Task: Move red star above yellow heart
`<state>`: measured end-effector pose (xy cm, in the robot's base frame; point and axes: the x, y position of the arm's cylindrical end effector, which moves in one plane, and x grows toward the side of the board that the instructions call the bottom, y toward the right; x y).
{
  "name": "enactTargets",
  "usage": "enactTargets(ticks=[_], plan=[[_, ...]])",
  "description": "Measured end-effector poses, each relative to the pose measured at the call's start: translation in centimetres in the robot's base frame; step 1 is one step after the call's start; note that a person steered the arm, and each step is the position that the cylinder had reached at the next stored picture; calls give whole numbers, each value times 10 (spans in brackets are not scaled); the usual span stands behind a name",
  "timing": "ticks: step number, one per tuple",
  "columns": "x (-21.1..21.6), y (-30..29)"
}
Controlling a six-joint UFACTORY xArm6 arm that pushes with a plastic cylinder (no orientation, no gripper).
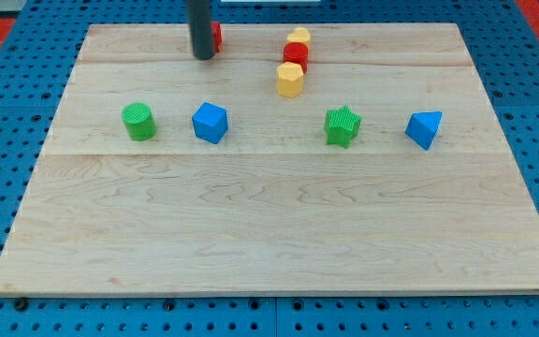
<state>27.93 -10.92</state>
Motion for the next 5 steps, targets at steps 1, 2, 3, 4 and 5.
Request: enactTargets(ticks=[1, 2, 3, 4, 5], plan=[[19, -58], [-30, -118], [-55, -126], [-68, -126], [-70, -118]])
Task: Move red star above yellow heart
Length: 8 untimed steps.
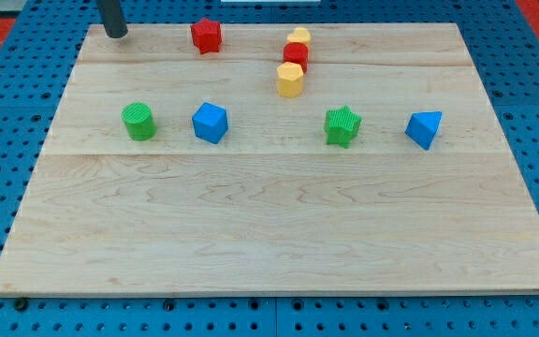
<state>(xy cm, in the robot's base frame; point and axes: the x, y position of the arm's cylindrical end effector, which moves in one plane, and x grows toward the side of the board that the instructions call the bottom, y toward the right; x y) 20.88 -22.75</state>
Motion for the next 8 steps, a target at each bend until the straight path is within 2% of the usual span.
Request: enactTargets(ticks=[1, 3, 5, 8], plan=[[23, 7], [11, 54], [4, 134], [-2, 183]])
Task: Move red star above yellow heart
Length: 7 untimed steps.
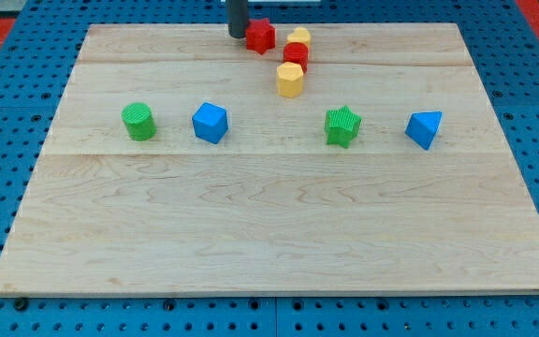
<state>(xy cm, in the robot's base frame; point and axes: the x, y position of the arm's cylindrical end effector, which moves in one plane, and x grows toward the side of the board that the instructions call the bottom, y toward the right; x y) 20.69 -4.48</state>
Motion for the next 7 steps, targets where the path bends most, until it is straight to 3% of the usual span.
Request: enactTargets(ticks=[1, 2, 4, 7], plan=[[35, -53], [50, -25], [8, -5], [-1, 25]])
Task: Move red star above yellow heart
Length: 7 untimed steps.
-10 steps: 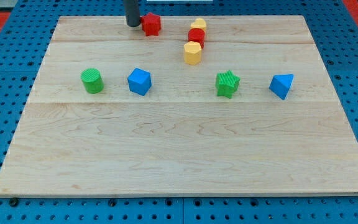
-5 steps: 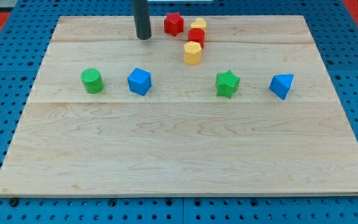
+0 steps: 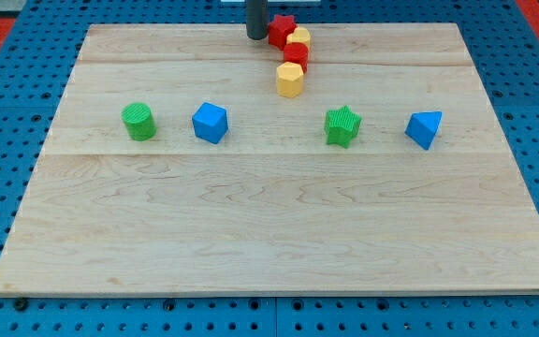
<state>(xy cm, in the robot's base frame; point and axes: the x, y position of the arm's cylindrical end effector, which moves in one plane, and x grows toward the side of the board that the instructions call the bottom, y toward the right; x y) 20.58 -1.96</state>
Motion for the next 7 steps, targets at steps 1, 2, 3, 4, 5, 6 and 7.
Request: enactTargets(ticks=[1, 2, 3, 4, 5, 6, 7], plan=[[-12, 4], [-13, 21], [-13, 30], [-14, 30], [-12, 30], [-8, -4], [-4, -19]])
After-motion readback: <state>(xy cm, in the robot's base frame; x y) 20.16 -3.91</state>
